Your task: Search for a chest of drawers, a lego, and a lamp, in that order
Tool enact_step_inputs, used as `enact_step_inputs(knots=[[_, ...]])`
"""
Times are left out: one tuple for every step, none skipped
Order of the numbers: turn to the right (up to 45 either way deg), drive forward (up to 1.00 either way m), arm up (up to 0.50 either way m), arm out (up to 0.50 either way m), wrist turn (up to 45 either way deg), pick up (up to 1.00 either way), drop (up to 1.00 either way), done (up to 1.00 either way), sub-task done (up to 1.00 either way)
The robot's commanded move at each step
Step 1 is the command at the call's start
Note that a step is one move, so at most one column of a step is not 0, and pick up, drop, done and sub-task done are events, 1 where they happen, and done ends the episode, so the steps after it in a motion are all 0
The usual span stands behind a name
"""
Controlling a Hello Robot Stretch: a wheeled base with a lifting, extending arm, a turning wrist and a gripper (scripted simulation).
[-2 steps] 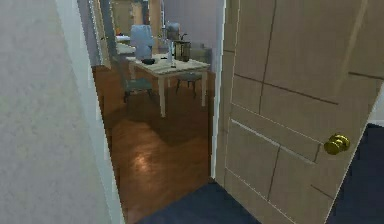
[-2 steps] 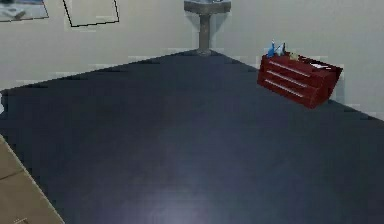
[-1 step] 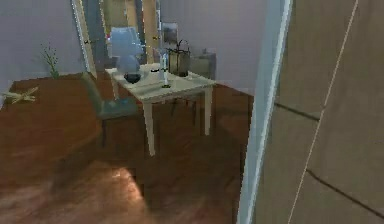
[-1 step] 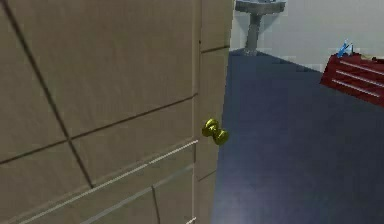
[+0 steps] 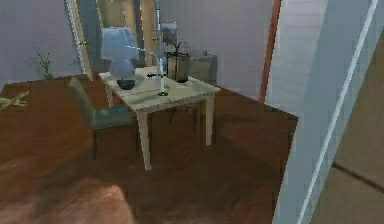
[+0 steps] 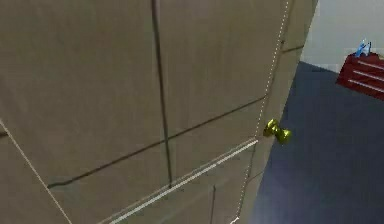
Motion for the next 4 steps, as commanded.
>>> enact_step_inputs(knots=[[-33.0, 0.00, 0.00, 0.00, 0.0, 0.00, 0.00, 0.00, 0.00], [0.0, 0.45, 0.00, 0.00, 0.0, 0.00, 0.00, 0.00, 0.00], [-12.0, 0.00, 0.00, 0.00, 0.0, 0.00, 0.00, 0.00, 0.00], [0.0, 1.00, 0.00, 0.00, 0.0, 0.00, 0.00, 0.00, 0.00]])
